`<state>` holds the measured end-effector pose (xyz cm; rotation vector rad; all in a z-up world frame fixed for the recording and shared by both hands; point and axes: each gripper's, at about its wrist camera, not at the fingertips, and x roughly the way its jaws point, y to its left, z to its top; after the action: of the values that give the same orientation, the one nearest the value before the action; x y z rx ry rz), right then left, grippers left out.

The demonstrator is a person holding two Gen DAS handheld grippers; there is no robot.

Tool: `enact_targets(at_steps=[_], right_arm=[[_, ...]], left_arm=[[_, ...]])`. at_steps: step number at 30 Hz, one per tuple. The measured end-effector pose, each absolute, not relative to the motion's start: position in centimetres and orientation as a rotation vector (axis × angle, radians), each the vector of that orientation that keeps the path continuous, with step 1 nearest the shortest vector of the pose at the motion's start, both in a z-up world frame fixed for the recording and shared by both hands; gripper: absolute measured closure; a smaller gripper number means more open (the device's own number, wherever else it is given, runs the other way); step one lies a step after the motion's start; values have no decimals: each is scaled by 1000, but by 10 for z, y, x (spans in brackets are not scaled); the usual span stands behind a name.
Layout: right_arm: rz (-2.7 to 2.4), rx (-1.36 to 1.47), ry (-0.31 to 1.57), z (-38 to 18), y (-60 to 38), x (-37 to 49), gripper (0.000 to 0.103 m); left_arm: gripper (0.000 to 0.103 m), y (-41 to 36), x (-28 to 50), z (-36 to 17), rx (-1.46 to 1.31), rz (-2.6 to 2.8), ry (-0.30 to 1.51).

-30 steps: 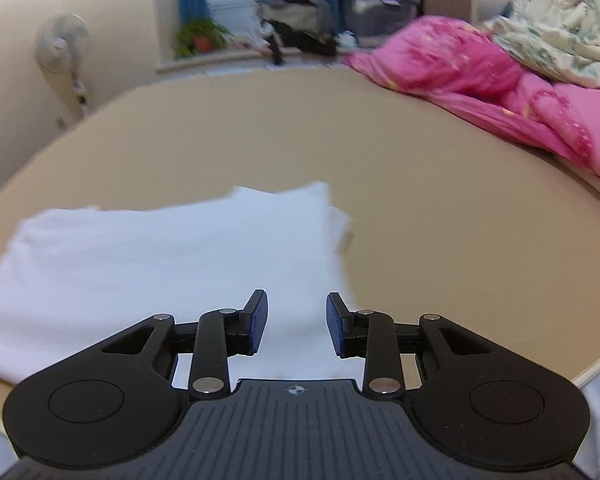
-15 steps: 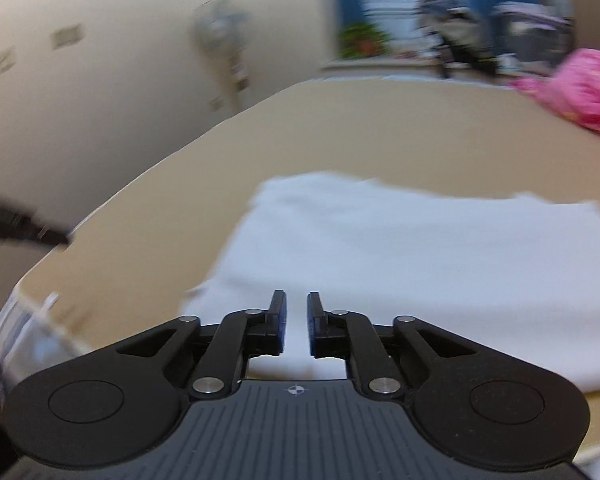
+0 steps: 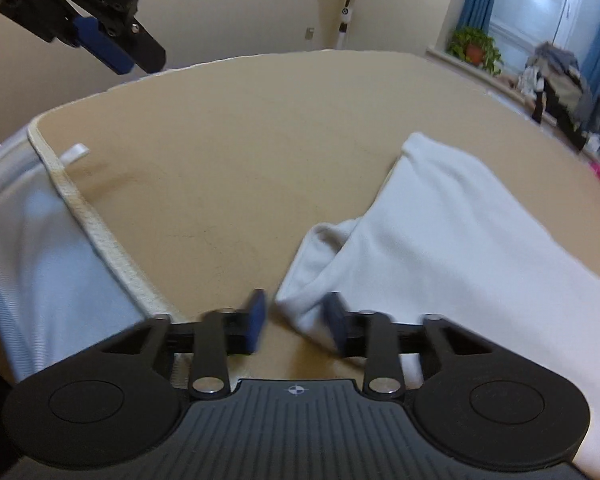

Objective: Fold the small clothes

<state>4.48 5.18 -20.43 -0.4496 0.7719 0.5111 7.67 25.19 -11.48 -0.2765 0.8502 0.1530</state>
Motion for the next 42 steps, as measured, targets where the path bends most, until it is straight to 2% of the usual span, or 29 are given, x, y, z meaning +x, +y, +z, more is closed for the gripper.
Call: enact_targets(at_steps=[2,11,19,22,28,30,35,37,42], right_arm=[[514,-397,790,-193,45,53,95],[445,-76,691,-106,-41,83,96],[232,265,609,-64,-206,103,96],[66,340,593,-71,-278,101,96],[-272,365,777,-150,-373,80,96],[-311,498,840,-171,-390,75,96],[-206,402,612,-132,-368,63,96],[-208,421,584,-124,-371,54,96],[-305,424,860,-167,-376,51,96]], left_arm=[[75,252,78,-115,-284,153,850],[75,229,93,-119,-237,131,874],[74,205,105,-125,-191,106,891],[75,196,108,-128,-173,95,899],[74,181,119,-135,-133,78,922],[74,176,122,-138,-122,72,931],[74,160,129,-143,-100,59,944],[74,155,131,-145,-94,55,948],[74,145,142,-149,-78,46,957]])
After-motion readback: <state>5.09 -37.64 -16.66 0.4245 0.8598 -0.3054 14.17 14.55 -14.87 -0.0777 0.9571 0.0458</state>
